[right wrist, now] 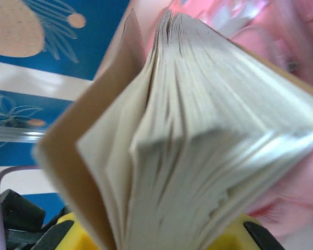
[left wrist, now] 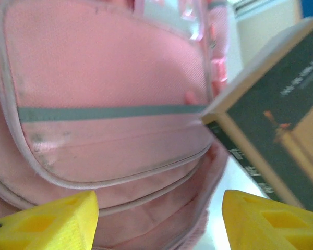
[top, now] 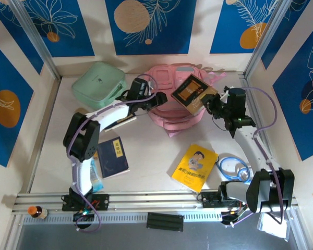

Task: Pack books, pencil case, and school supplies into a backpack

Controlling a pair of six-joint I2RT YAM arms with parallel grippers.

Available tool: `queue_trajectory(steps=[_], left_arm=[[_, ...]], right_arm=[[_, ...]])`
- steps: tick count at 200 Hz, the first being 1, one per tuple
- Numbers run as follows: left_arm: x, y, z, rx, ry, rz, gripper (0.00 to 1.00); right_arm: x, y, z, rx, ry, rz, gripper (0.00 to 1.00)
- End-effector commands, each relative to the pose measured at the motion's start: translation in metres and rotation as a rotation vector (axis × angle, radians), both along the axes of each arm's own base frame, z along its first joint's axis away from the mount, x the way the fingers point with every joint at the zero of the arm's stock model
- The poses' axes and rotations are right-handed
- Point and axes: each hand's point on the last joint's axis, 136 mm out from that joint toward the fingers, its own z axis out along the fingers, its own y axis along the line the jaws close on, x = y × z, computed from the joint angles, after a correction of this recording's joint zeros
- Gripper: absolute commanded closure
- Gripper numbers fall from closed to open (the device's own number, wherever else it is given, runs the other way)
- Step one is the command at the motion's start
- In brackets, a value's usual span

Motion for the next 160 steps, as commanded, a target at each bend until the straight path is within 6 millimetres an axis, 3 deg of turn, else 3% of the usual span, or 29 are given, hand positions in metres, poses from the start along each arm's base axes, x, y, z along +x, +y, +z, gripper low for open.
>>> queue_trajectory(steps=[1, 23, 53, 75, 102, 133, 160], left_arm=[[-0.006, 0.004, -0.031, 0.128, 0.039, -0.033, 0.36], [-0.014, 0.005, -0.052, 0.167, 0.079, -0.038, 0.36], [-0.04, 0.012, -0.076, 0.241, 0.113, -0.065, 0.36], [-0.068, 0.02, -0.089, 0.386, 0.088, -0.126, 0.36], [-0.105, 0.025, -0.103, 0.455, 0.094, -0.195, 0.37], [-0.124, 0.029, -0.098, 0.439, 0.071, -0.198, 0.38], [-0.124, 0.02, -0.072, 0.422, -0.009, -0.24, 0.38]], right_arm=[[-0.014, -0.023, 0.006, -0.135, 0.004, -0.029, 0.9], [-0.017, -0.034, -0.005, -0.137, 0.057, -0.039, 0.9], [-0.018, -0.039, -0.027, -0.149, 0.152, -0.036, 0.92], [-0.016, -0.033, -0.042, -0.198, 0.18, -0.006, 0.92], [-0.014, -0.01, -0.053, -0.21, 0.203, 0.076, 0.93], [-0.016, 0.013, -0.051, -0.191, 0.189, 0.153, 0.94], [-0.017, 0.018, -0.038, -0.174, 0.161, 0.169, 0.94]])
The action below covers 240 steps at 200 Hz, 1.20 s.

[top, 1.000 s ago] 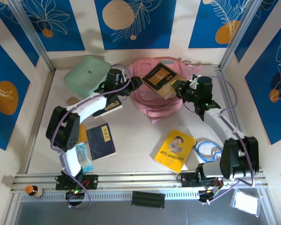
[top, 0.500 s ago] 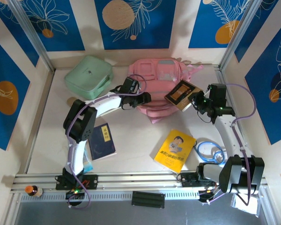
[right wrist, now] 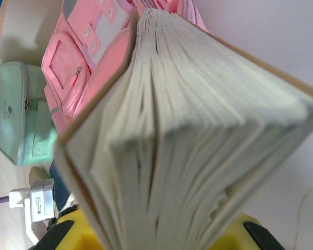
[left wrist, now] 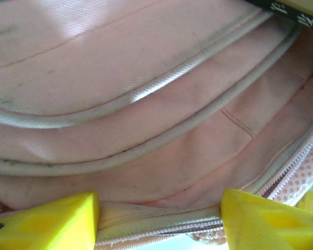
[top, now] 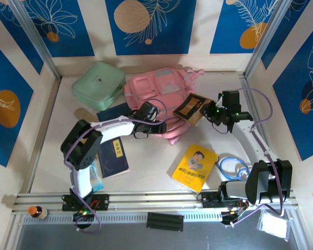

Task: Pack books, pencil case, and school supplies into a backpack

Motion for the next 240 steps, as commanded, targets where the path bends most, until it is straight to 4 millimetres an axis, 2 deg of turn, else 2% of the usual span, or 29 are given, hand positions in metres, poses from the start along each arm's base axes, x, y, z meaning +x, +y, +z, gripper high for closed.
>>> queue_trajectory(steps=[1, 43, 68, 107, 141, 174, 229, 240], left_arm=[[-0.018, 0.001, 0.006, 0.048, -0.006, -0.08, 0.38], [-0.004, -0.008, 0.057, 0.094, -0.159, -0.235, 0.33], [0.01, -0.011, 0.066, 0.188, -0.224, -0.324, 0.27], [0.033, -0.015, 0.05, 0.365, -0.236, -0.453, 0.25], [0.047, -0.031, 0.041, 0.401, -0.242, -0.547, 0.41], [0.058, -0.039, 0.023, 0.437, -0.23, -0.584, 0.47], [0.085, -0.027, 0.005, 0.579, -0.239, -0.5, 0.55], [0.09, -0.023, 0.005, 0.607, -0.248, -0.474, 0.61]], right_arm=[[0.0, 0.012, 0.02, 0.024, -0.043, 0.064, 0.94], [-0.004, -0.012, 0.058, 0.02, -0.141, -0.007, 0.93], [-0.011, -0.028, 0.063, 0.007, -0.153, -0.055, 0.93], [-0.021, -0.042, 0.06, 0.018, -0.143, -0.1, 0.94], [-0.025, -0.049, 0.06, 0.027, -0.138, -0.124, 0.94], [-0.026, -0.05, 0.06, 0.043, -0.132, -0.133, 0.94], [-0.028, -0.051, 0.062, 0.054, -0.132, -0.144, 0.93], [-0.028, -0.052, 0.063, 0.054, -0.133, -0.147, 0.93]])
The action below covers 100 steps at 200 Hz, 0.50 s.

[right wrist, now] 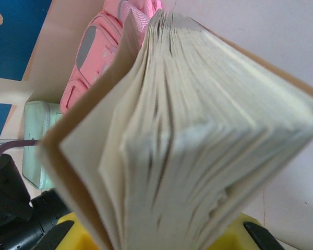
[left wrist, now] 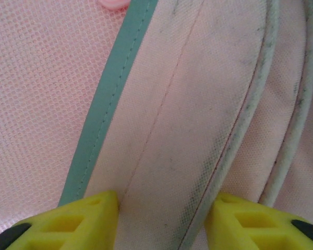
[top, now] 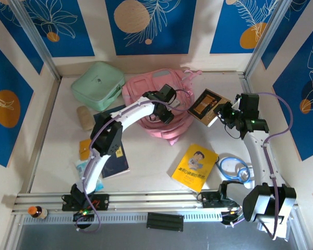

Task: Pack books, pencil case, and school supplies into a backpack

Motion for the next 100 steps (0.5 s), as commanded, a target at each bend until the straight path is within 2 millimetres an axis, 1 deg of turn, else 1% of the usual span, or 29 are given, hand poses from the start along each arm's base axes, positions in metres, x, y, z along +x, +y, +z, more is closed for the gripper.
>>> queue_trajectory(steps=[1, 14, 19, 43, 63, 84, 100], left_arm=[[0.013, 0.013, -0.003, 0.099, -0.062, 0.054, 0.62], [0.018, 0.018, 0.005, 0.131, -0.104, 0.093, 0.72], [0.018, 0.019, 0.009, 0.136, -0.114, 0.104, 0.75], [0.014, 0.011, 0.043, 0.067, -0.16, 0.117, 0.87], [0.013, 0.006, 0.075, -0.005, -0.213, 0.123, 1.0], [0.017, 0.008, 0.11, -0.068, -0.287, 0.162, 1.0], [0.021, 0.017, 0.143, -0.107, -0.359, 0.224, 1.0]], right_arm=[[0.0, 0.003, 0.02, 0.028, -0.074, 0.012, 0.93], [-0.001, 0.001, 0.022, 0.025, -0.075, 0.004, 0.93], [-0.001, 0.0, 0.022, 0.023, -0.077, -0.001, 0.93], [-0.003, -0.007, 0.028, 0.01, -0.096, -0.033, 0.93], [-0.005, -0.015, 0.032, -0.005, -0.115, -0.065, 0.93], [-0.01, -0.02, 0.034, -0.015, -0.132, -0.091, 0.93], [-0.016, -0.023, 0.03, -0.022, -0.119, -0.101, 0.93]])
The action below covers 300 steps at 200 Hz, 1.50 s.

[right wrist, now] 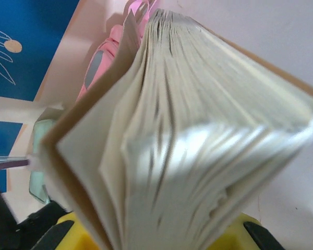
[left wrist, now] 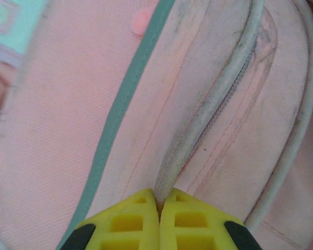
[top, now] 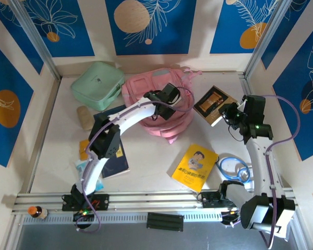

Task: Pack books, pencil case, and school supplies into a backpack

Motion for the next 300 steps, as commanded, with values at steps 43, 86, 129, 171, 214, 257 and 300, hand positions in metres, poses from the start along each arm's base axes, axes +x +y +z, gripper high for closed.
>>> queue_trajectory(steps=[43, 86, 129, 171, 214, 257, 300], left_arm=[[0.007, 0.009, 0.153, -0.292, -0.309, 0.105, 1.0], [-0.004, -0.016, 0.159, -0.391, -0.263, -0.001, 1.0], [0.0, -0.011, 0.153, -0.368, -0.269, 0.033, 1.0], [0.004, -0.011, 0.16, -0.381, -0.291, 0.055, 1.0], [0.007, -0.015, 0.165, -0.405, -0.294, 0.06, 1.0], [0.008, -0.023, 0.177, -0.455, -0.295, 0.044, 1.0], [0.009, -0.032, 0.184, -0.493, -0.286, 0.036, 1.0]], right_arm=[[-0.014, 0.004, 0.001, 0.054, -0.039, 0.041, 0.93], [-0.016, 0.026, 0.019, 0.167, -0.145, 0.115, 0.93], [-0.037, -0.026, 0.002, -0.051, -0.008, -0.15, 0.93], [-0.037, -0.023, 0.015, -0.051, -0.07, -0.13, 0.92], [-0.025, 0.016, 0.044, 0.105, -0.248, 0.075, 0.92], [-0.015, 0.041, 0.015, 0.284, -0.17, 0.125, 0.92], [-0.003, 0.078, -0.011, 0.357, -0.094, 0.17, 0.92]])
